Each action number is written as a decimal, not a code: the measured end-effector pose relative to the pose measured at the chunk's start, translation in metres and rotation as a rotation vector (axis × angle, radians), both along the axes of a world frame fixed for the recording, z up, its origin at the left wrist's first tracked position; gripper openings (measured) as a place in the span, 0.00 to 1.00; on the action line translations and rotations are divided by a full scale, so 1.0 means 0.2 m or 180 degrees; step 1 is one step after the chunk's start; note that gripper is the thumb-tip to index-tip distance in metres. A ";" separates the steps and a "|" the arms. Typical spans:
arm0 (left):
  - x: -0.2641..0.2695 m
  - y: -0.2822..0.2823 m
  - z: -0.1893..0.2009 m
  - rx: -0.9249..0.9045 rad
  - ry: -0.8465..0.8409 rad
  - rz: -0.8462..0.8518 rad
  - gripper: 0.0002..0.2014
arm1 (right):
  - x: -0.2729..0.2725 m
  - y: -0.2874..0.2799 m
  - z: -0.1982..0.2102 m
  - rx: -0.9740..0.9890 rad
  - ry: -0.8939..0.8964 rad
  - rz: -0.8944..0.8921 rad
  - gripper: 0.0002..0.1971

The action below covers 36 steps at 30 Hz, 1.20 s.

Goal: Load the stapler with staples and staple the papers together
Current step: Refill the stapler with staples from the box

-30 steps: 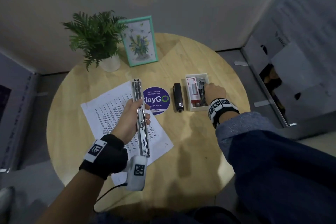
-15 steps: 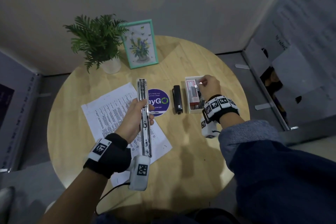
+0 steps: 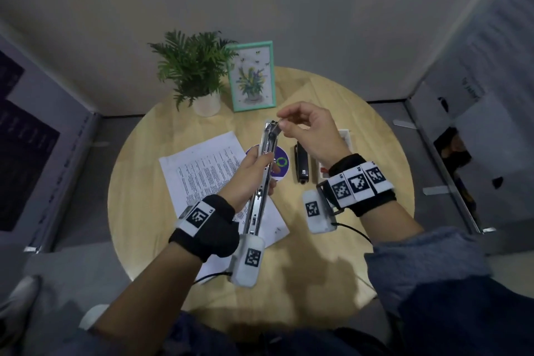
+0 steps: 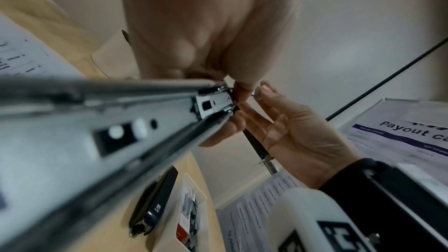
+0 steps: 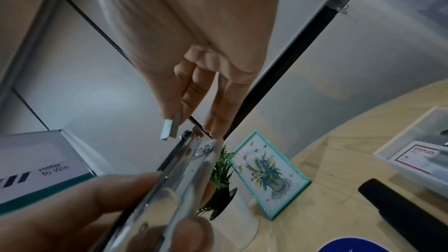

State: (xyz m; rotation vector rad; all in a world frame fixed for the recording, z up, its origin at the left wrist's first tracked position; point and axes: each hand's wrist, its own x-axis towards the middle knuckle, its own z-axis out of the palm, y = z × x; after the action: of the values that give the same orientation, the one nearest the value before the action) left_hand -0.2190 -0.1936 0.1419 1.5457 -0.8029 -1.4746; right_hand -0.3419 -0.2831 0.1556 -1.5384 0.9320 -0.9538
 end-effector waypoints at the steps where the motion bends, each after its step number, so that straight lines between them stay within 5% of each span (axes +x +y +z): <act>1: 0.00 0.00 0.00 -0.0006 -0.0011 -0.0019 0.06 | 0.00 0.01 0.00 -0.0086 0.0093 0.0027 0.07; 8: -0.02 0.03 -0.01 0.0015 -0.0066 -0.0066 0.11 | 0.00 0.04 0.00 -0.0538 0.0627 0.0241 0.05; 25: -0.03 0.03 -0.02 0.0088 0.0127 -0.0101 0.09 | -0.01 0.04 0.02 -0.0521 0.0806 0.0380 0.05; 32: -0.04 0.00 -0.05 0.0303 0.0150 0.0135 0.28 | -0.01 0.05 0.04 -0.0615 0.1005 0.0457 0.05; 36: -0.04 -0.01 -0.07 0.0305 0.0099 0.0243 0.30 | 0.00 0.06 0.05 -0.0788 0.1191 0.0513 0.05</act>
State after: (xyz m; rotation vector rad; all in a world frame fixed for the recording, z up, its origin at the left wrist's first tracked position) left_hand -0.2262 -0.1962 0.1281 1.6024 -0.6563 -1.4962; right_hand -0.3425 -0.2704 0.1665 -2.0176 0.9544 -0.6965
